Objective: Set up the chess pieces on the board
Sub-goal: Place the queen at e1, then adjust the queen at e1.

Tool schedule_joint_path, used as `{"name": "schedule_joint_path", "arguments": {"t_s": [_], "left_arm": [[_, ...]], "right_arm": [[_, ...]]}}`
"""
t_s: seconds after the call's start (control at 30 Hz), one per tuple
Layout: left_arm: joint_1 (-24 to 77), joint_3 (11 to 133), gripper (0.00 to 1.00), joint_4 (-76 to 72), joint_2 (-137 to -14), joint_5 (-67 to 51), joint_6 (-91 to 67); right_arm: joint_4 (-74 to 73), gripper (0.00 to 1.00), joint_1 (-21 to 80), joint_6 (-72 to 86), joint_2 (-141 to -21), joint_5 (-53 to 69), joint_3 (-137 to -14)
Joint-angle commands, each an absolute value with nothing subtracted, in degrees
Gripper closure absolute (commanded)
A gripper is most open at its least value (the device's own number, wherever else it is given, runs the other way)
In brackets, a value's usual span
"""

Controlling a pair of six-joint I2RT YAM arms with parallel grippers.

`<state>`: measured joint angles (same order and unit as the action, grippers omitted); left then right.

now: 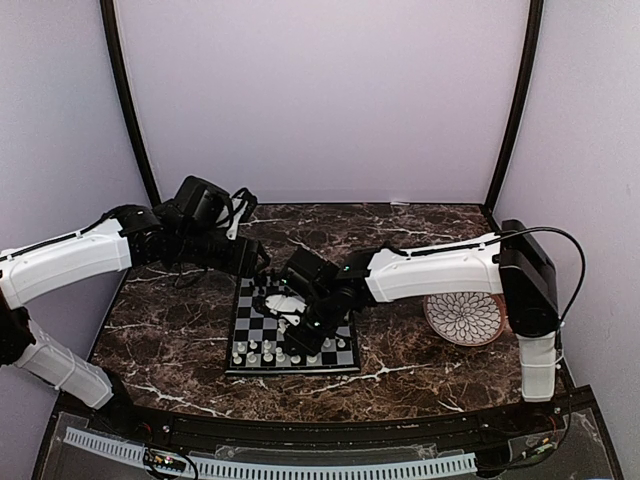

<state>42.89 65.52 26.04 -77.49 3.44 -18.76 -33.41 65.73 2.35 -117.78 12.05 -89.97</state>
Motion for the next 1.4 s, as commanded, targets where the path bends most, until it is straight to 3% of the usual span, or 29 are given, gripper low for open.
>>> {"name": "schedule_joint_path", "arguments": {"t_s": [0.0,0.17,0.73,1.07,1.37], "left_arm": [[42.6,65.4,0.39,26.6,-77.4,2.7,-19.6],[42.6,65.3,0.39,26.3,-77.6,2.5,-19.8],[42.6,64.8,0.40,24.8,-78.1,1.7,-20.8],[42.6,64.6,0.39,24.3,-78.1,1.0,-21.4],[42.6,64.8,0.39,24.7,-78.0,0.9,-21.0]], "right_arm": [[-34.4,0.81,65.9,2.5,-117.0,11.5,-88.6],[-35.0,0.80,65.8,2.5,-116.6,11.2,-88.4],[-37.8,0.90,65.8,2.2,-115.7,9.1,-89.4],[-38.7,0.84,65.8,2.2,-115.9,8.0,-90.4],[-38.5,0.85,66.0,2.2,-118.4,9.4,-92.9]]}}
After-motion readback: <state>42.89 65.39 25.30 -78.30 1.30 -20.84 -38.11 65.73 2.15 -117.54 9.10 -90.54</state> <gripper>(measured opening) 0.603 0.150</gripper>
